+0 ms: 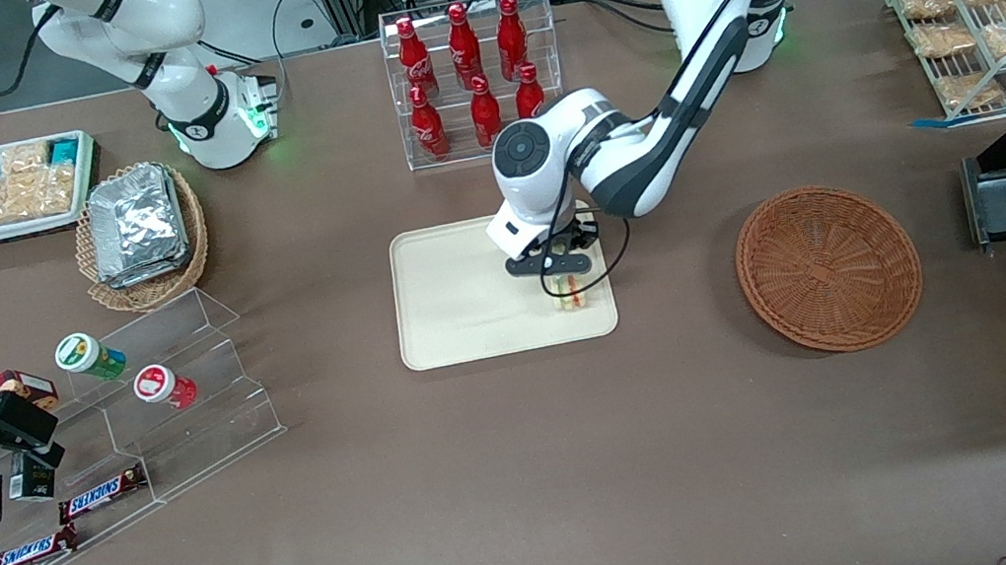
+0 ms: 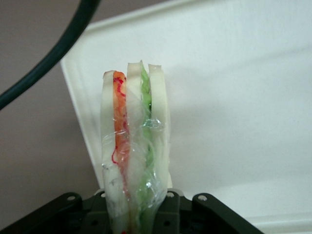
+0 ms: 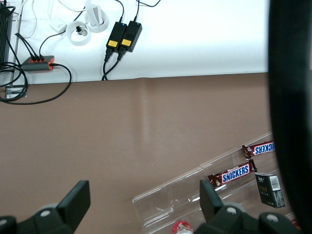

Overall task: Place sandwich from basket to tray
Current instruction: 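Lift the sandwich and carry it over the cream tray, then lower the sandwich onto the tray and open the left gripper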

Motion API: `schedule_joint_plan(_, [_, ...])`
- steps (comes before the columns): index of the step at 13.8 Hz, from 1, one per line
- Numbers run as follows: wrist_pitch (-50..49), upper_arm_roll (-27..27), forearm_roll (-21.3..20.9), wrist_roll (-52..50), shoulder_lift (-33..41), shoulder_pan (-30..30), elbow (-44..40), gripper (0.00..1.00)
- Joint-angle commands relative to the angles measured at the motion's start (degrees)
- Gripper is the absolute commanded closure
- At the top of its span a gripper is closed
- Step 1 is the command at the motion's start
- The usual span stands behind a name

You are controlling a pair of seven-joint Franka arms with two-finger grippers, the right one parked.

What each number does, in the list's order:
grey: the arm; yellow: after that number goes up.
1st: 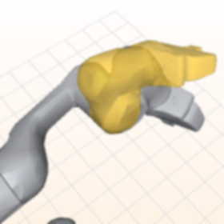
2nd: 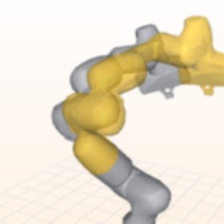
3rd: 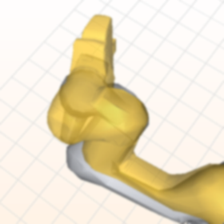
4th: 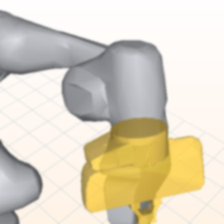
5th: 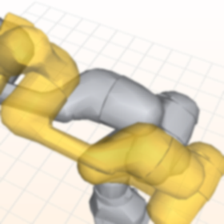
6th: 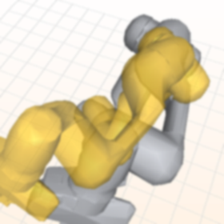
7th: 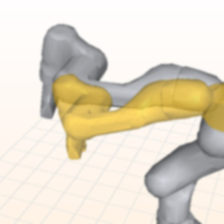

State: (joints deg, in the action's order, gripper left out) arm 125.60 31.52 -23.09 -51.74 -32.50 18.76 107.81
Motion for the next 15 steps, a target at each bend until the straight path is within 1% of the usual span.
schedule_joint_plan(1, [0.6, -0.3, -1.1, -0.3, -2.0, 0.9, -1.6, 1.0])
schedule_joint_plan(3, [0.6, -0.3, -1.1, -0.5, -2.4, 1.0, -1.6, 0.99])
schedule_joint_plan(4, [0.6, -0.3, -1.0, -0.5, -2.8, 1.0, -1.7, 0.94])
schedule_joint_plan(7, [0.7, -0.3, -1.0, -2.3, -3.6, 1.0, -1.8, 0.7])
schedule_joint_plan(8, [0.6, -0.3, -1.1, -2.2, -3.6, 1.0, -1.7, 0.59])
schedule_joint_plan(9, [0.6, -0.3, -1.1, -2.0, -3.6, 1.0, -1.7, 0.39])
schedule_joint_plan(10, [0.5, -0.3, -1.1, -1.9, -3.9, 1.0, -1.7, 0.23])
schedule_joint_plan(11, [0.4, -0.3, -1.1, -2.1, -3.9, 1.7, -1.7, 0.1])
schedule_joint_plan(12, [0.4, -0.4, -1.1, -2.2, -3.8, 2.2, -1.7, 0.04])
schedule_joint_plan(13, [0.3, -0.3, -0.7, -2.4, -3.6, 2.1, -1.8, 0.01])
schedule_joint_plan(15, [0.2, -0.3, -0.3, -2.5, -3.0, 1.6, -2.7, 0.01])
